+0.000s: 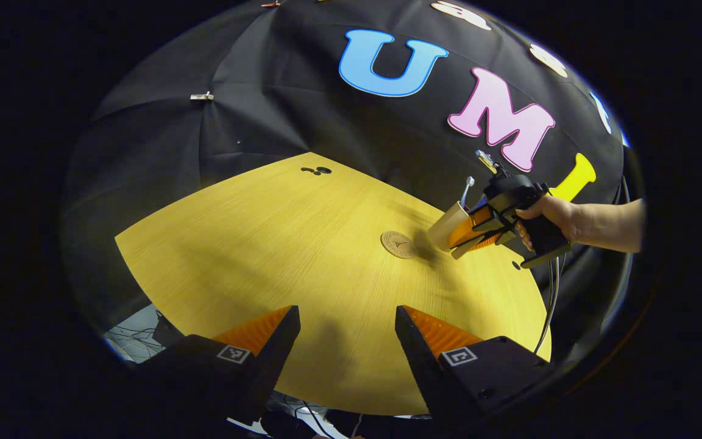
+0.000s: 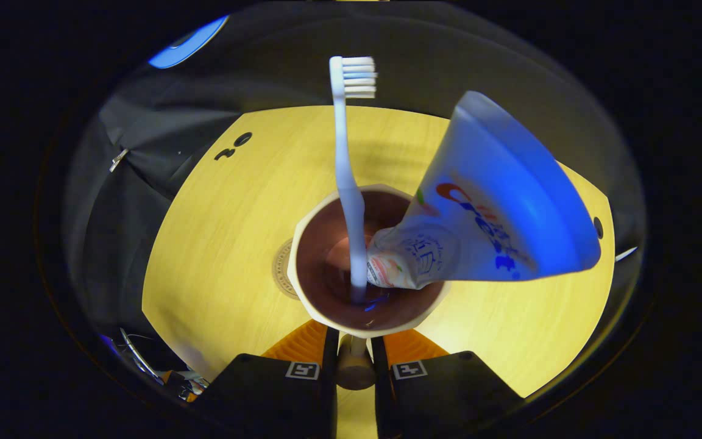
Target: Put the toothbrush and toothpaste on the desktop into the cup, then pick up the cup and place it on the coaster on the desktop.
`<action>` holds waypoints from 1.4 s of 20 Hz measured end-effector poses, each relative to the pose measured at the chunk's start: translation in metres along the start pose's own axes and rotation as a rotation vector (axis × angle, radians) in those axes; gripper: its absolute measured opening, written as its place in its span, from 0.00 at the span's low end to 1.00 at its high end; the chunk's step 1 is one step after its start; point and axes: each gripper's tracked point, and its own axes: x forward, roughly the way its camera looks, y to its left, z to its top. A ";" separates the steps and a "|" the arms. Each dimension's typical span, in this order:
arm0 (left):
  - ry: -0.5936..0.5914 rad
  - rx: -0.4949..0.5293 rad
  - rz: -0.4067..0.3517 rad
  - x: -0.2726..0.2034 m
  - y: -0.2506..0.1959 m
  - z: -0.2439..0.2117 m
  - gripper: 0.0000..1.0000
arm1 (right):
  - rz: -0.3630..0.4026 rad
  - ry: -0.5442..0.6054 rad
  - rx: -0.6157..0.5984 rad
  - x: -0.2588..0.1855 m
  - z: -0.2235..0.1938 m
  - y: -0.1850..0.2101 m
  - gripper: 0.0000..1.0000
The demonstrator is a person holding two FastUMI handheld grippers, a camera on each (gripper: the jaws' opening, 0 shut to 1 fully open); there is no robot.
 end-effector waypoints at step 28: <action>-0.023 -0.048 0.047 -0.036 0.050 0.004 0.98 | -0.055 0.048 -0.115 0.035 -0.004 0.069 0.36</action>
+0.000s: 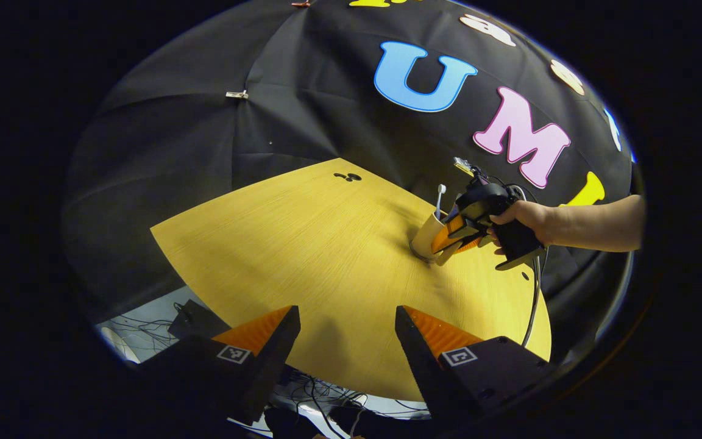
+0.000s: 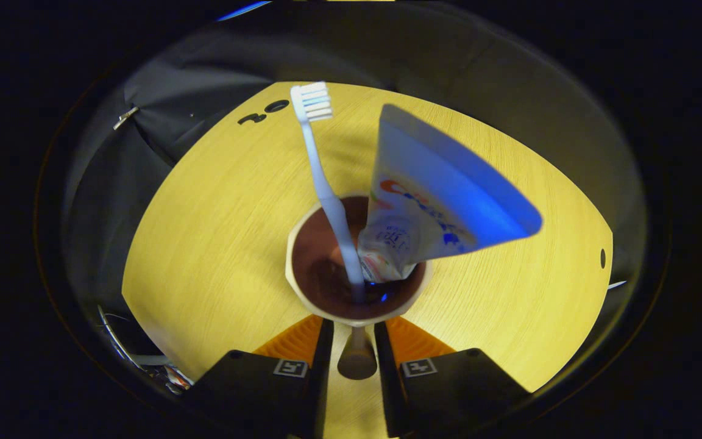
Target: Put the toothbrush and toothpaste on the desktop into the cup, then pick up the cup and place it on the coaster on the desktop.
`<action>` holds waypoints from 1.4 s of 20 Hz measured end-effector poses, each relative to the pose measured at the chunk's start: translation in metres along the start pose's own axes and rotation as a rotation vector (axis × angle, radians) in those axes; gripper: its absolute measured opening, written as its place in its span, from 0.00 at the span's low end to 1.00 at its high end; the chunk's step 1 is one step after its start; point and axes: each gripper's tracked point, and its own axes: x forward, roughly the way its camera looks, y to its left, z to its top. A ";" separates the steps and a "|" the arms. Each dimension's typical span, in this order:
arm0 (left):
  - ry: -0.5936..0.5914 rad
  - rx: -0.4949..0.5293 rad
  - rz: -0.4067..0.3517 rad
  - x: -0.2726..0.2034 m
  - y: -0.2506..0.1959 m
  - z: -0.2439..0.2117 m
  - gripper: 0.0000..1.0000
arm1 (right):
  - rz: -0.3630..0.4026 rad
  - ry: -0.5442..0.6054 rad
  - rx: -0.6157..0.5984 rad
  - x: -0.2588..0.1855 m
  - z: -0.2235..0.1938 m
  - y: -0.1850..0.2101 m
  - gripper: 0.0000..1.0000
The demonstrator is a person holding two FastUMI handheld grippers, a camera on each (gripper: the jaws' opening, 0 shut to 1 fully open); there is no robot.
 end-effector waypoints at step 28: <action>-0.103 0.398 -0.328 -0.040 -0.182 0.050 0.98 | 0.006 -0.714 0.134 -0.267 -0.078 -0.039 0.99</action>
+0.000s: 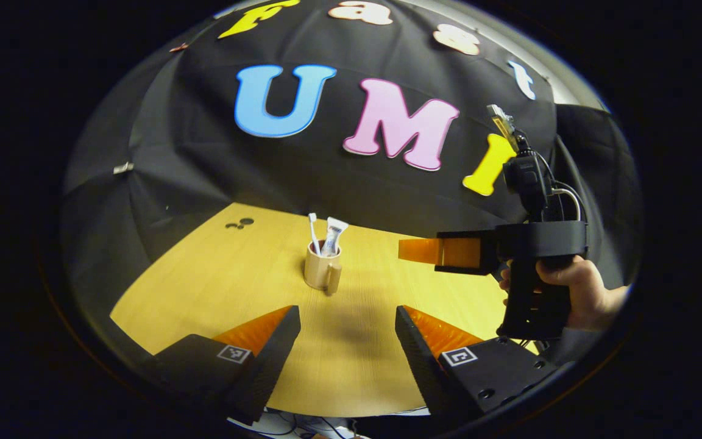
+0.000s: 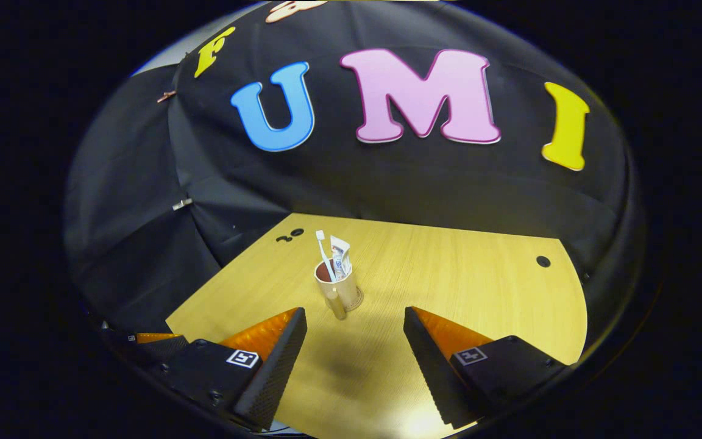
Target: Put the toothbrush and toothpaste on the desktop into the cup, then pick up the cup and place it on the coaster on the desktop.
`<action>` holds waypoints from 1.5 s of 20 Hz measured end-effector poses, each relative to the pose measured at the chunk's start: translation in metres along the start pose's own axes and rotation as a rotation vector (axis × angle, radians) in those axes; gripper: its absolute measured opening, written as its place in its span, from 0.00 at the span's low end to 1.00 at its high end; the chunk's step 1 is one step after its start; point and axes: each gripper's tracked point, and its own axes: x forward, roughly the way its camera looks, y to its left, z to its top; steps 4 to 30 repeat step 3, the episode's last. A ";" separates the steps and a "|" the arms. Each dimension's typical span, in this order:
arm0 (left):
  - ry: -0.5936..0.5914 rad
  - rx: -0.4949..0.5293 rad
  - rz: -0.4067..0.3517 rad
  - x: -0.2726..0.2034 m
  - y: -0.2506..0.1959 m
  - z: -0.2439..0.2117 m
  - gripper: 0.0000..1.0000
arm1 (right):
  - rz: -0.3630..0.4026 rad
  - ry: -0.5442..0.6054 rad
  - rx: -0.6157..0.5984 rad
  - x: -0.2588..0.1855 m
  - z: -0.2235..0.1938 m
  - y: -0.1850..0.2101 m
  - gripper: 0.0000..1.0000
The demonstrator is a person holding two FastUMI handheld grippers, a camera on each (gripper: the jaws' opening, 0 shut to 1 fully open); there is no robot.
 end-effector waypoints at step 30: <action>-0.055 0.091 -0.035 -0.020 -0.011 0.021 0.98 | -0.043 -0.112 0.063 -0.050 0.011 0.008 0.98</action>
